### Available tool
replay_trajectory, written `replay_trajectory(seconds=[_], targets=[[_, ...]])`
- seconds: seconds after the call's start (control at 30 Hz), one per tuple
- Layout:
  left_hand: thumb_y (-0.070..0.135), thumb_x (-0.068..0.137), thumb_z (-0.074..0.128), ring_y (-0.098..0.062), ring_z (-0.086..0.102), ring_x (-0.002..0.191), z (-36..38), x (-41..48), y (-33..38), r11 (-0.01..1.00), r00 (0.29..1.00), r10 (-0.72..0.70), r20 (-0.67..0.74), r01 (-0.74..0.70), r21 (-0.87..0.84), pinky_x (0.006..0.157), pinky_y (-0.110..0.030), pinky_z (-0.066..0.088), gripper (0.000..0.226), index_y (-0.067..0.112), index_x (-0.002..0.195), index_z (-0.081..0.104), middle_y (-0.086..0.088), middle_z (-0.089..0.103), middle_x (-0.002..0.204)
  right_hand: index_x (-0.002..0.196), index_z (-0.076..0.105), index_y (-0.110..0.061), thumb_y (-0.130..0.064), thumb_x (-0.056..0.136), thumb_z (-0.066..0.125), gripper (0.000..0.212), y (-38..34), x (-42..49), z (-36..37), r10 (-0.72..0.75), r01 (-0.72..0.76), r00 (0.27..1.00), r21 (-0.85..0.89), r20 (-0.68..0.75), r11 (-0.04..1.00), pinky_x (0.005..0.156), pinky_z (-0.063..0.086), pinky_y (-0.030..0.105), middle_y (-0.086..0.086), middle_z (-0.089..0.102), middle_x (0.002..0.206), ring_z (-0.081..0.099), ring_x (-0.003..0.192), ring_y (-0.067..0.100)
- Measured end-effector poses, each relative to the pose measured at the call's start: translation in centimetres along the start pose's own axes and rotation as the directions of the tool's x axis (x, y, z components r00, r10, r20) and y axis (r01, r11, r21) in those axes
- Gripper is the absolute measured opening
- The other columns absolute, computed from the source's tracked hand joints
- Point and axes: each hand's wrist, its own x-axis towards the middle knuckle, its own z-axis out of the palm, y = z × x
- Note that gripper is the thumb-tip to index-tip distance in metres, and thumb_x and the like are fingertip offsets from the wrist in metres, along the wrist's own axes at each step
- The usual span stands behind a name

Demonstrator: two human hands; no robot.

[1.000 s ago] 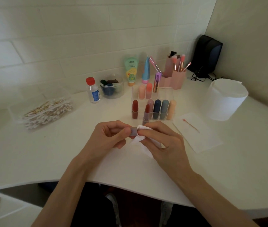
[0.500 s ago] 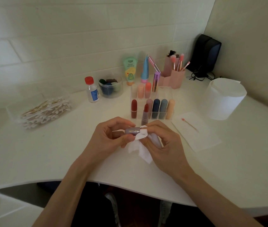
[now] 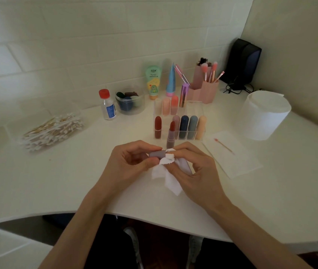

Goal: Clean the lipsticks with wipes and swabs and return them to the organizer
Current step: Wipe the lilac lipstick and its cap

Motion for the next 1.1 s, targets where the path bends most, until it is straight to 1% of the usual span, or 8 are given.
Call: replay_trajectory(seconds=[0.1,0.23,0.43,0.6,0.7,0.9,1.03,1.1], targets=[[0.03,0.101,0.056,-0.027,0.051,0.053,0.33,-0.01,0.24,0.996,0.995,-0.092,0.033,0.092,-0.012,0.055,-0.027,0.044,0.029,0.012,0.117,0.072,-0.01,0.069,0.072,0.103,0.074,-0.022,-0.023,0.089,0.071,0.014,-0.1,0.11,-0.04,-0.013,0.013,1.0,-0.028,-0.016,1.0,0.085,0.048,0.013,-0.017,0.066,0.101,0.065,0.094,-0.004],[0.034,0.104,0.049,-0.019,0.046,0.051,0.27,0.06,-0.11,0.993,0.994,-0.102,0.035,0.1,0.066,0.056,-0.026,0.039,0.04,0.008,0.092,0.076,-0.002,0.061,0.055,0.104,0.077,-0.013,-0.026,0.091,0.069,0.02,0.24,-0.04,0.18,-0.01,0.009,1.0,-0.1,-0.012,0.995,0.087,0.049,0.013,-0.011,0.067,0.101,0.062,0.096,-0.009],[0.007,0.089,0.072,-0.029,0.074,0.091,0.28,-0.13,0.16,1.0,1.0,0.001,-0.024,-0.001,0.02,0.083,-0.043,0.061,0.019,0.003,0.108,0.074,-0.007,0.077,0.099,0.101,0.077,-0.009,-0.025,0.091,0.072,0.02,0.43,-0.01,0.16,0.077,-0.076,0.997,-0.044,0.005,0.996,0.086,0.051,0.019,0.001,0.072,0.099,0.067,0.093,0.009],[0.026,0.104,0.048,-0.019,0.046,0.053,0.49,-0.06,0.51,0.994,0.994,-0.111,0.023,0.112,-0.012,0.053,-0.021,0.038,0.031,0.006,0.112,0.071,0.006,0.063,0.064,0.102,0.076,-0.006,-0.012,0.09,0.074,0.013,0.36,0.18,0.1,0.044,-0.044,0.999,-0.033,0.0,0.999,0.086,0.051,0.023,0.0,0.07,0.1,0.068,0.094,0.01],[0.018,0.102,0.051,-0.01,0.041,0.051,0.54,-0.01,0.35,0.995,0.995,-0.102,0.009,0.102,-0.022,0.052,-0.014,0.034,0.027,0.005,0.09,0.072,0.008,0.059,0.058,0.101,0.076,-0.008,-0.019,0.092,0.072,0.014,0.09,0.06,0.07,0.019,-0.019,1.0,-0.058,-0.002,0.998,0.085,0.047,0.016,-0.002,0.07,0.099,0.065,0.094,0.004],[0.004,0.09,0.072,-0.024,0.075,0.087,0.1,-0.14,-0.17,0.998,0.998,0.037,-0.048,-0.034,0.051,0.078,-0.027,0.058,0.019,0.004,0.109,0.074,-0.007,0.078,0.099,0.103,0.076,-0.009,-0.027,0.092,0.072,0.022,0.31,0.15,0.25,0.091,-0.09,0.996,-0.049,0.014,0.995,0.085,0.047,0.014,-0.001,0.071,0.098,0.065,0.092,0.005],[0.014,0.099,0.056,-0.006,0.061,0.056,0.7,-0.14,0.76,0.998,0.998,-0.052,-0.022,0.053,0.038,0.058,-0.012,0.043,0.024,0.005,0.113,0.072,-0.002,0.074,0.074,0.102,0.075,-0.008,-0.024,0.093,0.072,0.019,0.16,0.15,0.11,0.077,-0.077,0.997,-0.038,-0.002,0.996,0.085,0.048,0.018,-0.002,0.07,0.099,0.065,0.093,0.007],[0.037,0.105,0.042,-0.013,0.053,0.051,0.67,-0.1,0.64,0.99,0.99,-0.139,-0.009,0.139,0.035,0.054,-0.017,0.038,0.047,0.004,0.101,0.076,-0.003,0.069,0.064,0.102,0.075,-0.009,-0.023,0.093,0.07,0.017,-0.14,0.16,0.05,0.032,-0.032,0.999,-0.044,-0.003,0.999,0.086,0.048,0.015,-0.004,0.069,0.099,0.064,0.094,0.003]])
